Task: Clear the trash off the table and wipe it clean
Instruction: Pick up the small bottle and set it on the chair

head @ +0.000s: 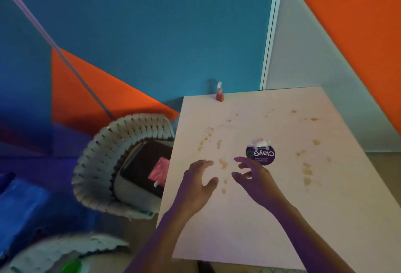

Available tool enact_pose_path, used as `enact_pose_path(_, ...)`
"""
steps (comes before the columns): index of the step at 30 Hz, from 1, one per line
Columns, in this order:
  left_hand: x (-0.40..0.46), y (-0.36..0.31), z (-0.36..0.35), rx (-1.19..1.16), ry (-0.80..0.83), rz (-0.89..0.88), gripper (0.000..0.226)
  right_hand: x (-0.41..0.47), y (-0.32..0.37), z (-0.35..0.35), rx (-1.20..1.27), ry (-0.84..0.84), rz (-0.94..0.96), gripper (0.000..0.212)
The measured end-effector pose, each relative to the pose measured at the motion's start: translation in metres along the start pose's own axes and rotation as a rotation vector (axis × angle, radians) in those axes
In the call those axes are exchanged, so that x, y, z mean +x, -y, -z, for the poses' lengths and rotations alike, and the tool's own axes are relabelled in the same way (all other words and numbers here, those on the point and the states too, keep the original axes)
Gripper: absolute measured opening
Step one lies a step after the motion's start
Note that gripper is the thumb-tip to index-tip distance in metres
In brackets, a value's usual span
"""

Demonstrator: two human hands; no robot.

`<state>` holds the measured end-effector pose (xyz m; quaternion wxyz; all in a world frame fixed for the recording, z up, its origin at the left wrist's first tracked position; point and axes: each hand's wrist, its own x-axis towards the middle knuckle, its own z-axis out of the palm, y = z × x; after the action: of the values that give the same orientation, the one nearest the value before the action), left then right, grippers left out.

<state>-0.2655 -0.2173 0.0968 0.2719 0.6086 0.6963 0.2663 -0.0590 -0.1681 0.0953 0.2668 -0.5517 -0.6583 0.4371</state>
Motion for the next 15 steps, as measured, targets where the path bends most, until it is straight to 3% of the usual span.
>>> enact_pose_path(15,0.238,-0.025,0.026,0.017,-0.015,-0.062,0.051,0.196,0.025,0.045,-0.054,-0.11,-0.092,0.039)
